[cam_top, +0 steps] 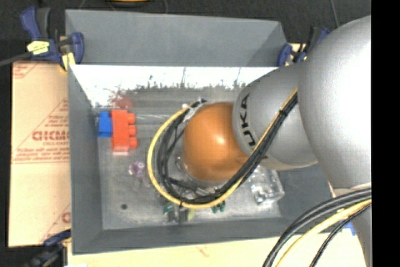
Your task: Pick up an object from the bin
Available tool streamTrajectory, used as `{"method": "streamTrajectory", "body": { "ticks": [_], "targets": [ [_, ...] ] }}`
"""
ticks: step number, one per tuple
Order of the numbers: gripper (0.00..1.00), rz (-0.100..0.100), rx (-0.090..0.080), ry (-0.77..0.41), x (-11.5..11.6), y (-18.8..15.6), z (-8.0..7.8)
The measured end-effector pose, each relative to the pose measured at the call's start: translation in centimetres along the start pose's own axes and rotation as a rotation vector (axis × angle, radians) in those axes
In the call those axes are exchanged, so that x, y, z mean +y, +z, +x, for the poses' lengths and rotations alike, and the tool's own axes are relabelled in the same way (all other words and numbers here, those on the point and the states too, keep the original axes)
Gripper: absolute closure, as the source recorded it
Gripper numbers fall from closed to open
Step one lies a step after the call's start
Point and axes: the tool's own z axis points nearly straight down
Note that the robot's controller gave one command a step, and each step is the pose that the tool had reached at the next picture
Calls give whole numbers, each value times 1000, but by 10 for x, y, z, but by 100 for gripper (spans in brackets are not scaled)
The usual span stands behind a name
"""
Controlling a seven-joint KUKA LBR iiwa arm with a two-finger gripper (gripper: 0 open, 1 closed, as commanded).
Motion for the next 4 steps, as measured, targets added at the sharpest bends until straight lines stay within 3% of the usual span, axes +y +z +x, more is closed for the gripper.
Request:
{"method": "streamTrajectory", "body": {
  "ticks": [1,2,3,4],
  "targets": [
    [0,0,-2,1,0,0,-1],
    [0,0,-2,-232,-30,15,-10],
    [100,0,6,-228,-30,13,-9],
    [100,2,0,-836,-63,-93,-29]
  ]
}}
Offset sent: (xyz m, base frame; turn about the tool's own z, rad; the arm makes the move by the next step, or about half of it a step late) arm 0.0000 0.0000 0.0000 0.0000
